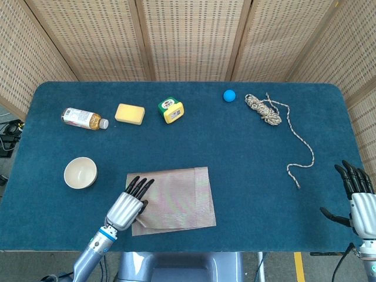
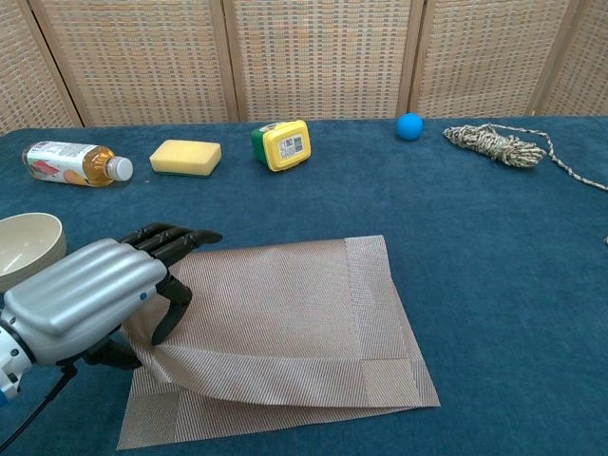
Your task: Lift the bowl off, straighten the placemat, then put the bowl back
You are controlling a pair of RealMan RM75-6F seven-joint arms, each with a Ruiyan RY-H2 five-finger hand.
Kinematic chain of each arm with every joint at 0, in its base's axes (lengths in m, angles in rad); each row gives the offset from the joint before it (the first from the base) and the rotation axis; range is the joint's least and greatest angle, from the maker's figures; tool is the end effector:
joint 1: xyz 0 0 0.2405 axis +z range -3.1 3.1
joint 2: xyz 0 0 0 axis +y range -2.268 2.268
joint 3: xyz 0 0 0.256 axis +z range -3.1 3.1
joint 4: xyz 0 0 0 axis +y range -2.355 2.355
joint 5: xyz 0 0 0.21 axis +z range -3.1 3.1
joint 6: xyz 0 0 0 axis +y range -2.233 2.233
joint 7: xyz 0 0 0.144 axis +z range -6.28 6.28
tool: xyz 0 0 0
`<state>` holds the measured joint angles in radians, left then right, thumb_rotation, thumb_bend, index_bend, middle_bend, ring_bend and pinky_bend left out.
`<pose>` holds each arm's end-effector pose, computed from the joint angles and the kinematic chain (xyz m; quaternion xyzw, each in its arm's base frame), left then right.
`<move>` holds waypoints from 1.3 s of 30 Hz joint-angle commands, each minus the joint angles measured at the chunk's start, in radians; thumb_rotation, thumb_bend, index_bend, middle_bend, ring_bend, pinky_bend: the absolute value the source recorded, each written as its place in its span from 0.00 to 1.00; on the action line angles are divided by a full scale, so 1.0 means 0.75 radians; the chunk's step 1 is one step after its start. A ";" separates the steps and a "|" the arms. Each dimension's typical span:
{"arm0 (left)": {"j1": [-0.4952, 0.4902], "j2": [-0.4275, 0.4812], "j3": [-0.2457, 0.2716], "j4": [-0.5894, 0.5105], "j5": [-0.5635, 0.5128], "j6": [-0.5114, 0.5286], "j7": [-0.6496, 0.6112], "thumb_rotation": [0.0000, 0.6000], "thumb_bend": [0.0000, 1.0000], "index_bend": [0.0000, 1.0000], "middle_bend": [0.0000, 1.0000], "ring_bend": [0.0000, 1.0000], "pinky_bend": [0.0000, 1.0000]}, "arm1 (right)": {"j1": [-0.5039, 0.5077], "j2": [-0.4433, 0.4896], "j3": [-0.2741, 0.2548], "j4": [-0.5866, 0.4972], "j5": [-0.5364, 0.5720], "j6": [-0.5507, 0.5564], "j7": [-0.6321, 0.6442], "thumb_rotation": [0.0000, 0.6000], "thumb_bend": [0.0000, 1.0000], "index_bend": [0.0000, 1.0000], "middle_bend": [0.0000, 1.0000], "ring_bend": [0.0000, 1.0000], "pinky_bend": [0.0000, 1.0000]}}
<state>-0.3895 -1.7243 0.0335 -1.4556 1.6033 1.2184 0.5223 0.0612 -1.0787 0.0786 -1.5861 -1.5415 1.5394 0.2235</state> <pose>-0.1722 0.2073 -0.0623 -0.7857 -0.2644 -0.3878 0.4029 -0.3118 -0.1797 0.1833 0.5552 -0.4054 0.4614 0.5608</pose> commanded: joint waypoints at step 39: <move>-0.318 0.218 -0.567 -0.176 -0.704 -0.163 0.025 1.00 0.57 0.66 0.00 0.00 0.00 | 0.030 -0.006 0.016 0.030 0.079 -0.093 0.005 1.00 0.10 0.02 0.00 0.00 0.00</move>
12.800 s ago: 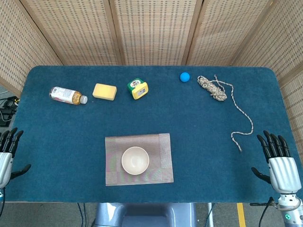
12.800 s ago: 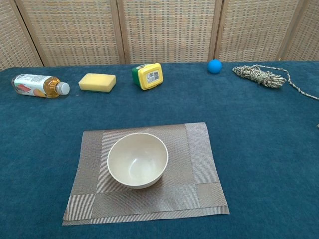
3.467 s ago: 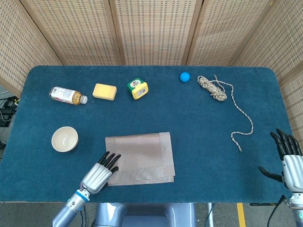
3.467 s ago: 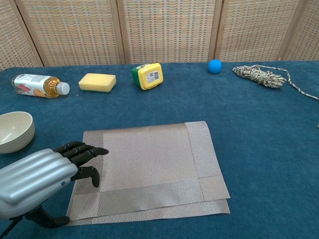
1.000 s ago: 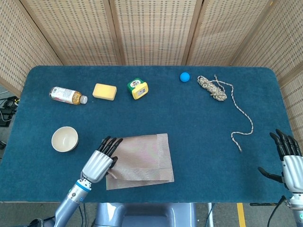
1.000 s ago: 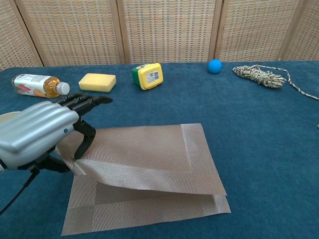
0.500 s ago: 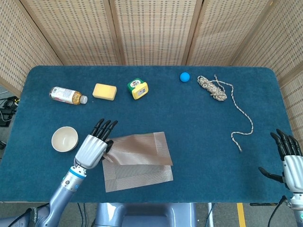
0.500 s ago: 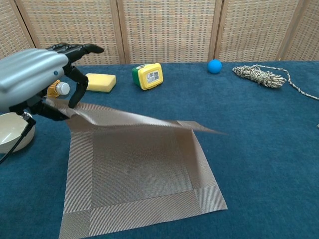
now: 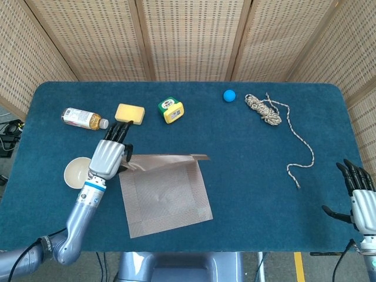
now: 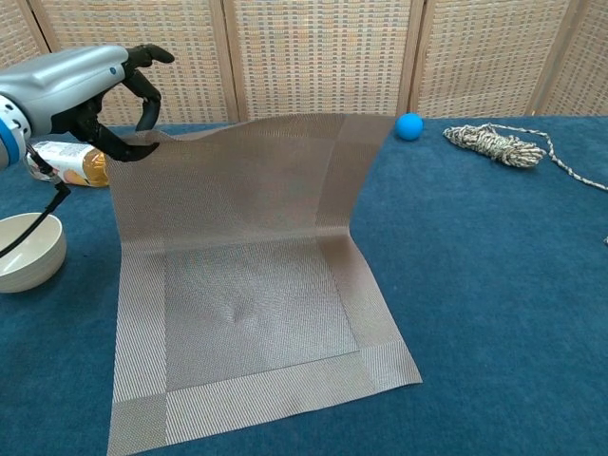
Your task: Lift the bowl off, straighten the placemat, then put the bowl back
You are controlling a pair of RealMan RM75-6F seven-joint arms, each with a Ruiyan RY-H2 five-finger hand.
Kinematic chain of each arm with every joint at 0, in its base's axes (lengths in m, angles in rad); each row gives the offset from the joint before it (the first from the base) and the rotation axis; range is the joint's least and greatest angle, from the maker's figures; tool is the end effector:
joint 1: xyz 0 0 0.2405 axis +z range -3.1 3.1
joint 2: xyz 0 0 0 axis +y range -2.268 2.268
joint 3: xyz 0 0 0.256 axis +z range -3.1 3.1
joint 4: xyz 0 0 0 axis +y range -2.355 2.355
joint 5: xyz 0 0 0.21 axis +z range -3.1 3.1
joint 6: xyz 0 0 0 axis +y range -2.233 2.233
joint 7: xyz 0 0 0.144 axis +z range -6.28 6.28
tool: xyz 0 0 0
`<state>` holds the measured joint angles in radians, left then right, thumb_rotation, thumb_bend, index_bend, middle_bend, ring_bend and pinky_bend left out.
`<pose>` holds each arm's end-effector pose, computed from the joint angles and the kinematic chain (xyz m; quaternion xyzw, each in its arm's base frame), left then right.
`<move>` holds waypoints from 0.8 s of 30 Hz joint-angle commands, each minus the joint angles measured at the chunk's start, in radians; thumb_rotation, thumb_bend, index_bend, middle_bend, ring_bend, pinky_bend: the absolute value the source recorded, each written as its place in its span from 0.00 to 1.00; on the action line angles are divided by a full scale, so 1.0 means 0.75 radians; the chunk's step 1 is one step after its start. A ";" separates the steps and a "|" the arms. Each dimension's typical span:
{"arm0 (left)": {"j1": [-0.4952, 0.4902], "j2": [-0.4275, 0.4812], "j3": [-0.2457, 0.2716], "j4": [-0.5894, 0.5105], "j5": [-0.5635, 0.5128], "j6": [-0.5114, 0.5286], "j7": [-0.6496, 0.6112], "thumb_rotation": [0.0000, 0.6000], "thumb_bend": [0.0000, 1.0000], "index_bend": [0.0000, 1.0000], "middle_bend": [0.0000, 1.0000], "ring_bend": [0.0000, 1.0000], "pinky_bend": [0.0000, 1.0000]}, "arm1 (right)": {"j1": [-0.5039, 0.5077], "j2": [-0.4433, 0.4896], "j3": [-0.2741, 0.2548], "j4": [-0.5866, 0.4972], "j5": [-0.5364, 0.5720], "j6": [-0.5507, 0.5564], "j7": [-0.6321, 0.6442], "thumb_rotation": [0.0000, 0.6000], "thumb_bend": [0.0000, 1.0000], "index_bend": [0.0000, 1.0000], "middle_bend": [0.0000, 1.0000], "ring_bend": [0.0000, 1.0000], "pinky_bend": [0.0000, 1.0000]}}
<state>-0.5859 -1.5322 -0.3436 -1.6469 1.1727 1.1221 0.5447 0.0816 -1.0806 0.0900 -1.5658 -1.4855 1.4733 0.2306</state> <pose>-0.1311 0.3335 0.0326 -0.6743 -0.3398 -0.4336 0.4918 -0.3222 -0.1892 0.1818 0.5507 -0.4242 0.4403 0.5683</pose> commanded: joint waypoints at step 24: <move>-0.159 0.063 -0.061 0.282 -0.649 -0.153 0.014 1.00 0.09 0.00 0.00 0.00 0.00 | 0.018 -0.026 -0.007 0.003 0.019 -0.044 -0.067 1.00 0.10 0.02 0.00 0.00 0.00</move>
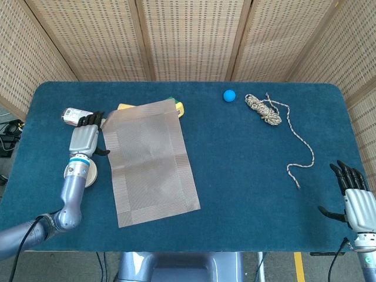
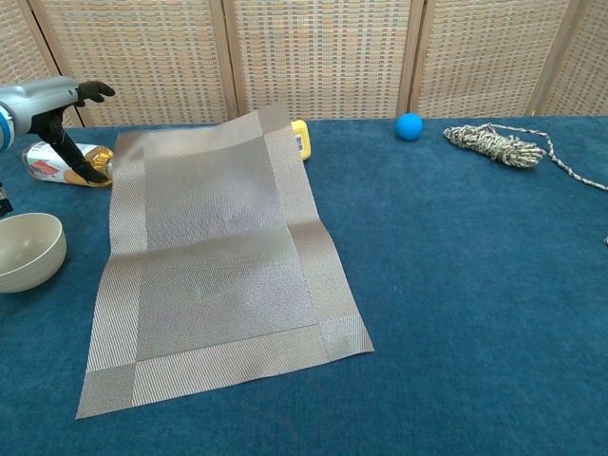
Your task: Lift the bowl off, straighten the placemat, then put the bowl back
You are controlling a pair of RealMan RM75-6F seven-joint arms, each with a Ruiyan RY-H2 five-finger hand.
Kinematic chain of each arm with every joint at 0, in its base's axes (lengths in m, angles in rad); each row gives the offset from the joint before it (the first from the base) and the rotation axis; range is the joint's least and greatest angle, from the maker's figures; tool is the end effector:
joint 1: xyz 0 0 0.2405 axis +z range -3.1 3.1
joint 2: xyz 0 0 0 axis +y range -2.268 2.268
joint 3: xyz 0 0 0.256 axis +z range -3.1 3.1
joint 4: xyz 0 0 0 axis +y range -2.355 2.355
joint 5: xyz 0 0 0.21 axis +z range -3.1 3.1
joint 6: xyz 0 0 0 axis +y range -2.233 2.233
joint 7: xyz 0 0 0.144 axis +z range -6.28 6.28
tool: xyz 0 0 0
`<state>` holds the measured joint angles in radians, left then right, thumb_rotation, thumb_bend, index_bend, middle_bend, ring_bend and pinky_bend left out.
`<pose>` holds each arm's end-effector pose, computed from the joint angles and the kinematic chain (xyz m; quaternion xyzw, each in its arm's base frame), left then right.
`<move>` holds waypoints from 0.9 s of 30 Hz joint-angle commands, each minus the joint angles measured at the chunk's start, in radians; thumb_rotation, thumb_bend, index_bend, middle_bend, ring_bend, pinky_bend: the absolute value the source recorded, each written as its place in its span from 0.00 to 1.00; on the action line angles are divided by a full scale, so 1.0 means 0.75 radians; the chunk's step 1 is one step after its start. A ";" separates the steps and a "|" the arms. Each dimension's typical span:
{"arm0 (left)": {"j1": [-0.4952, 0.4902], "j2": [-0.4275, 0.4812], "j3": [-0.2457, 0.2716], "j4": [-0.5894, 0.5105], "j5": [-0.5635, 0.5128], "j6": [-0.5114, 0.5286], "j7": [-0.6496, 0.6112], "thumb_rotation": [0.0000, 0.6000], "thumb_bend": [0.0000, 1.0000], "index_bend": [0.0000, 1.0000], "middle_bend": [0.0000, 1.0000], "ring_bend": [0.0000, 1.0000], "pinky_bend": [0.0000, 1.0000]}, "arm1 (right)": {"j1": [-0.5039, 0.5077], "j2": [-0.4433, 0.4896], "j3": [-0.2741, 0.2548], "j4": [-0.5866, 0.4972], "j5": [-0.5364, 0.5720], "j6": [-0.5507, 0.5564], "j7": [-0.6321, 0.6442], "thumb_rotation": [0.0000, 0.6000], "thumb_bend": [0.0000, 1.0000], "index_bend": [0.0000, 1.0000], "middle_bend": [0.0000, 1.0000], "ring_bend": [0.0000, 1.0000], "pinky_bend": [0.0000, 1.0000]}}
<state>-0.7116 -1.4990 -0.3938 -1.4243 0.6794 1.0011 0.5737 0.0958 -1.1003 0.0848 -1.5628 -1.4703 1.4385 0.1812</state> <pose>-0.1938 0.3972 0.0483 -0.6030 -0.4591 -0.3229 0.5669 -0.3236 -0.1927 0.1713 0.5619 -0.4272 0.4200 0.5704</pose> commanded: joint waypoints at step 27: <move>0.585 0.403 0.474 -0.462 0.820 0.667 -0.307 1.00 0.11 0.00 0.00 0.00 0.00 | -0.006 -0.022 -0.040 -0.031 -0.098 0.046 -0.084 1.00 0.09 0.02 0.00 0.00 0.00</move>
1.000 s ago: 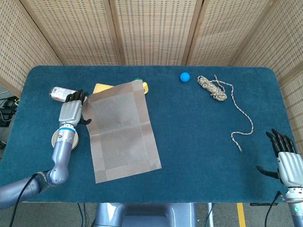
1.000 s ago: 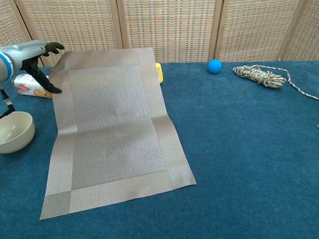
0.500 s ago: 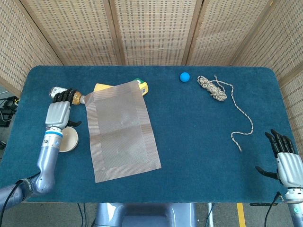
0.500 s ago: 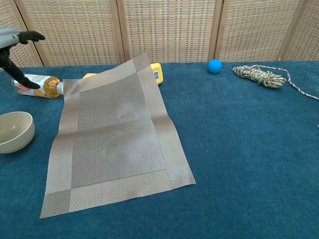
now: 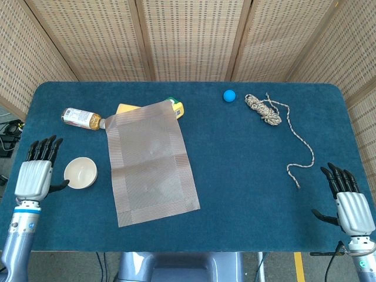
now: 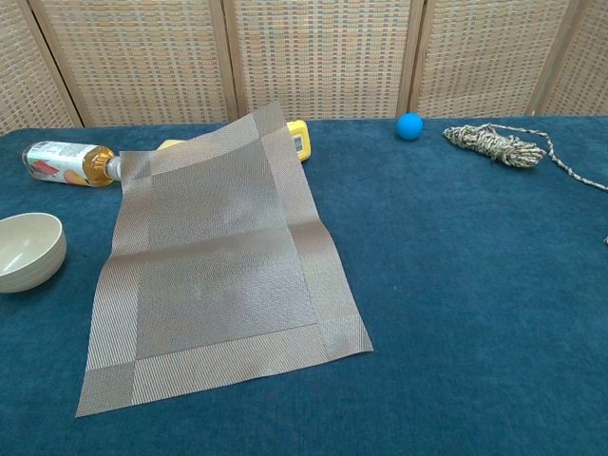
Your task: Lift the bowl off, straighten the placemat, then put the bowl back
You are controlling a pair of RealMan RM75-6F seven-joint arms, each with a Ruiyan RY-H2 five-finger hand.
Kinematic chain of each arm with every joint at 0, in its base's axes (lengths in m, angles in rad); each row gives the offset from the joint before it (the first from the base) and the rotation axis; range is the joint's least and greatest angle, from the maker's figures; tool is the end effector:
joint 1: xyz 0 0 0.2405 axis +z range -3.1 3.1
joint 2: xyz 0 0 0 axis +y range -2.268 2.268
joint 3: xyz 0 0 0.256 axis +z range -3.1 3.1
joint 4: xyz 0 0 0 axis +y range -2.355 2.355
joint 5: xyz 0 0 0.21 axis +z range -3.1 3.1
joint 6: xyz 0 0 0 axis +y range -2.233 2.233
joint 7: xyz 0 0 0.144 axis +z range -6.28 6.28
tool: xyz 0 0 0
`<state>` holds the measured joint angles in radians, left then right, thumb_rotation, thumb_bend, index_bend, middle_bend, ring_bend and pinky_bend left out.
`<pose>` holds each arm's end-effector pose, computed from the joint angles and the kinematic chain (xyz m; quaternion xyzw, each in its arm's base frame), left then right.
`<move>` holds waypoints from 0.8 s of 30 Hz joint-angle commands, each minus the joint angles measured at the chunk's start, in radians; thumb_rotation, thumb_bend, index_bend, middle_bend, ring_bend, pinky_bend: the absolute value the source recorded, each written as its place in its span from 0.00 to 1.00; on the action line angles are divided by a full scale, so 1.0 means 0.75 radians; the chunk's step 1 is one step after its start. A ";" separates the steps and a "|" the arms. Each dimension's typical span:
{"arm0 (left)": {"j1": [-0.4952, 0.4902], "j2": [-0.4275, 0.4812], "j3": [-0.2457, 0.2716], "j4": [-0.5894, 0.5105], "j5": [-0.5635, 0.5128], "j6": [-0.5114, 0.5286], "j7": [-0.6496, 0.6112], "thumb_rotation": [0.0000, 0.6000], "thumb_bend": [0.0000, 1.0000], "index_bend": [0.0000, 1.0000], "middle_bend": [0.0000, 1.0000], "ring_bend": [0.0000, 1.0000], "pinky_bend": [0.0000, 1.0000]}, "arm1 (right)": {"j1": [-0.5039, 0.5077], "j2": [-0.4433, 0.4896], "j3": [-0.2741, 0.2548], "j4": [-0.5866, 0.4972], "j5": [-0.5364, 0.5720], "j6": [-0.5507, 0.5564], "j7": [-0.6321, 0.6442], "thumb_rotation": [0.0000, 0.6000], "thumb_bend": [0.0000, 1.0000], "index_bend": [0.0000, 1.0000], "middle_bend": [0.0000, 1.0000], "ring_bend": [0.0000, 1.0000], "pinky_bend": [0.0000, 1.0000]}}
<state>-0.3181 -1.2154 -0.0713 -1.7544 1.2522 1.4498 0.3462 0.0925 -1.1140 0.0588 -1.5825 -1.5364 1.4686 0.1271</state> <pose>-0.2559 0.2442 0.1228 -0.6086 -0.3617 -0.3668 0.6036 -0.3112 -0.1857 0.1606 0.5885 -0.4075 0.4222 0.5562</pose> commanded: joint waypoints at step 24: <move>0.229 0.093 0.113 0.000 0.204 0.181 -0.094 1.00 0.11 0.00 0.00 0.00 0.00 | 0.159 -0.134 -0.042 -0.375 -0.229 -0.173 -0.368 1.00 0.05 0.02 0.00 0.00 0.00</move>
<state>-0.1465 -1.1461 0.0133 -1.7546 1.4048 1.5853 0.2757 0.1737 -1.1841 0.0187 -1.8108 -1.6944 1.3869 -0.1018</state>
